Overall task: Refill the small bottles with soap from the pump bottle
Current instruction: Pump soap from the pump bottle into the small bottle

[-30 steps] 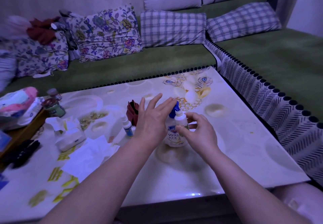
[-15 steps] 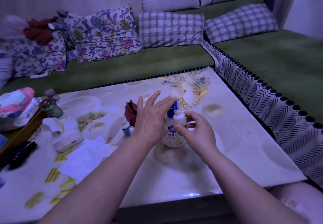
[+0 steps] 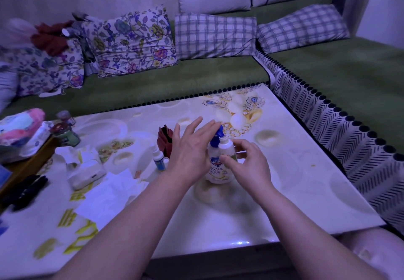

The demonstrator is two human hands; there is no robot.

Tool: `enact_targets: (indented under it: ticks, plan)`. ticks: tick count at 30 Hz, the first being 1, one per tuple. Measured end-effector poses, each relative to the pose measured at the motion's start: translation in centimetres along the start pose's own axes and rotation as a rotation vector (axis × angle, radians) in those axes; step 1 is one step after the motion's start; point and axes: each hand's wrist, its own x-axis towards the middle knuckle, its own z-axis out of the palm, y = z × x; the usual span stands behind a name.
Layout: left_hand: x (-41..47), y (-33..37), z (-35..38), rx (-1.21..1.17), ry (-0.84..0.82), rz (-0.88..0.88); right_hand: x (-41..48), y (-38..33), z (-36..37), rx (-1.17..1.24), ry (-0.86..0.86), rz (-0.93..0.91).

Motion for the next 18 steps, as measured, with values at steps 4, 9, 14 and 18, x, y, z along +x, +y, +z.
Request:
enact_targets:
  ticks: [4,9,14,18]
  plan:
    - [-0.19,0.05,0.06,0.036,-0.006,-0.001,-0.05,-0.02,-0.02,0.004,-0.007,0.004]
    - [-0.25,0.11,-0.19,0.085,-0.029,0.008,-0.13,-0.16,0.04,0.006,-0.017,0.013]
    - [-0.39,0.02,-0.02,0.066,-0.019,0.006,-0.18,-0.12,0.14,0.021,-0.023,0.029]
    - [-0.51,-0.08,0.34,0.057,-0.026,0.016,-0.34,0.15,0.24,0.021,-0.040,0.054]
